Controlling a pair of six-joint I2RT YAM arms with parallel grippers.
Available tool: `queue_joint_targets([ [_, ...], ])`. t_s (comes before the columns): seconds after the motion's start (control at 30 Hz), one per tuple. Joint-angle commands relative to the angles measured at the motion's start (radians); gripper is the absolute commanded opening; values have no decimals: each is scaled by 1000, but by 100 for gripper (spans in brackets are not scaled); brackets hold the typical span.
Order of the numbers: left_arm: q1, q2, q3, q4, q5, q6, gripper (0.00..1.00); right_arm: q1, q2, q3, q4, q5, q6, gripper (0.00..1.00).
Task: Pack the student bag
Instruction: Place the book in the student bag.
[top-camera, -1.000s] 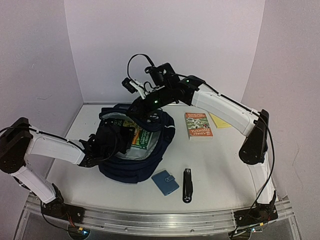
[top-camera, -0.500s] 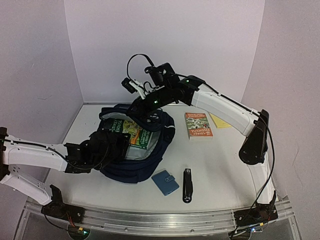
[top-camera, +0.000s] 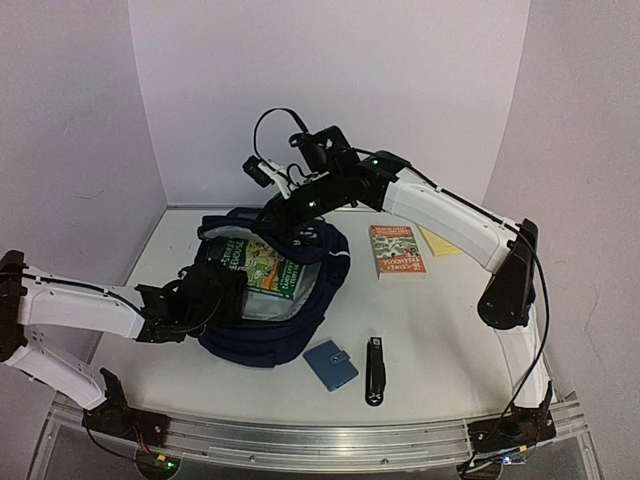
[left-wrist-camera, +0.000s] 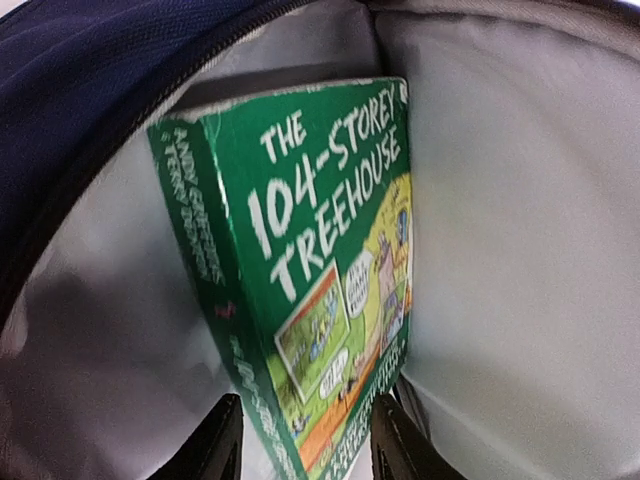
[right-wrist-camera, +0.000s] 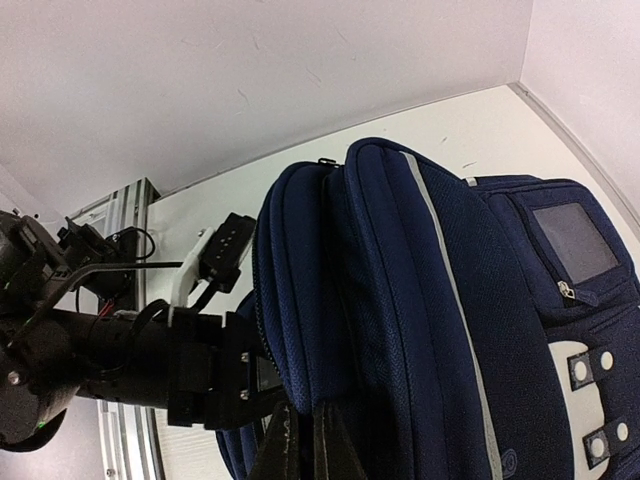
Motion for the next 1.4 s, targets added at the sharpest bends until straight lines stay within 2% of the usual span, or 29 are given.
queue_joint_targets([
  [0.0,37,67,-6,161,66,59,42,27,-71,42,97,-125,12,0],
  [0.37,58,165,31,431,103,248,29,51,-68,26,82,-197,9,0],
  [0.7,114,214,22,534,81,273,28,71,-76,44,61,-255,11,0],
  [0.93,157,326,70,669,141,335,27,71,-81,48,47,-267,-2,0],
  [1.1,170,455,107,854,227,369,25,69,-73,58,41,-250,-22,0],
  [1.2,161,486,127,901,265,395,29,68,-66,64,40,-247,-29,0],
  [1.37,163,495,116,904,192,400,29,67,-61,74,41,-256,-20,0],
])
